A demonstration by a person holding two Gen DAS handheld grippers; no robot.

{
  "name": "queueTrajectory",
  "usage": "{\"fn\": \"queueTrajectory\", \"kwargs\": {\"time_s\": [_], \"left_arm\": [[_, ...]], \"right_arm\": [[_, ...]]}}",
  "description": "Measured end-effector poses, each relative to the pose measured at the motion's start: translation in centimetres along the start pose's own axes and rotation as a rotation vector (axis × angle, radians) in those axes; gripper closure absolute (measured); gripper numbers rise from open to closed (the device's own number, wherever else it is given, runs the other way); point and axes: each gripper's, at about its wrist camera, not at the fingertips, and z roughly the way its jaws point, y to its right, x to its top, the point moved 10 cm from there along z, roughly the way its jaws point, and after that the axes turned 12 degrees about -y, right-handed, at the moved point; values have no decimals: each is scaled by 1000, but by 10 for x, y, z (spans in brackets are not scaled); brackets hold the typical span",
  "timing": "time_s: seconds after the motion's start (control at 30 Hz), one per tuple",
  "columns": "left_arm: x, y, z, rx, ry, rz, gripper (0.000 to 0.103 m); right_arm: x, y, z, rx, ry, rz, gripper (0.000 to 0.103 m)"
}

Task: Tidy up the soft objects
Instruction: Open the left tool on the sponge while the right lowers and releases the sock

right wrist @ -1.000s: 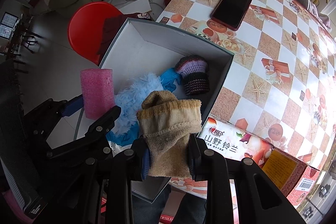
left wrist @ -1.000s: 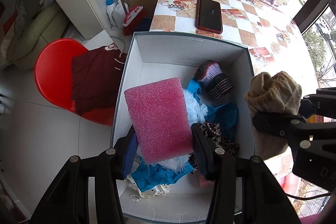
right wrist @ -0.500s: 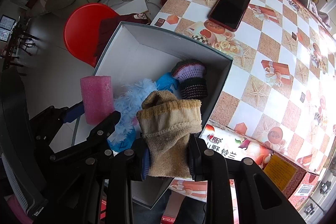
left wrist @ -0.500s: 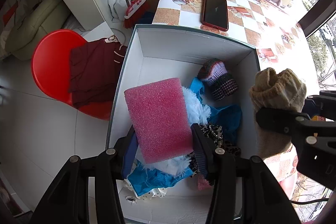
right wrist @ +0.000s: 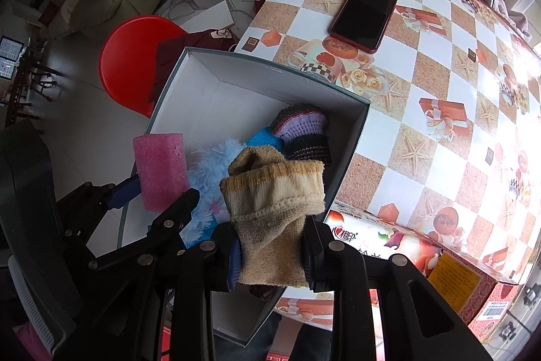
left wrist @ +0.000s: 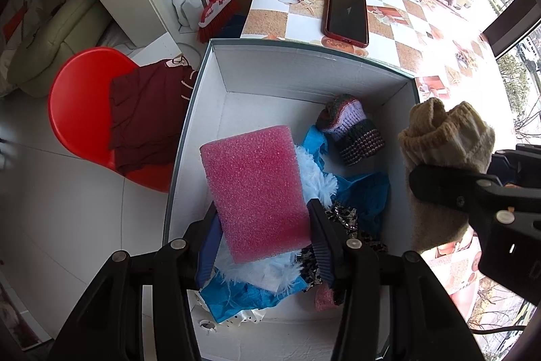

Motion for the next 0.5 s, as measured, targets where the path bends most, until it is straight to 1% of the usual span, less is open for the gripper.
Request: {"fn": "queueTrajectory", "kwargs": {"time_s": [0.17,0.27,0.3,0.33,0.37,0.4,0.43,0.5], "left_arm": [[0,1,1,-6,-1,1,50],[1,2,-4,-21,27,2,48],[1,3,-6,-25,37,3,40],[2,3,-7,-29,42,4,32],[2,4,-9,-32,47,6,18],[2,4,-10,-36,53,9,16],[1,5,-10,-35,51,12,16],[0,6,-9,-37,47,16,13]], "right_arm": [[4,-1,0,-1,5,-4,73],[4,-2,2,4,-3,-11,73],[4,-2,2,3,-5,-13,68],[3,-1,2,0,-5,-14,49],[3,-1,1,-4,1,-12,38],[4,0,-2,-11,16,-8,24],[4,1,-5,-19,33,-8,23],[4,1,-9,-32,40,-15,23]]}}
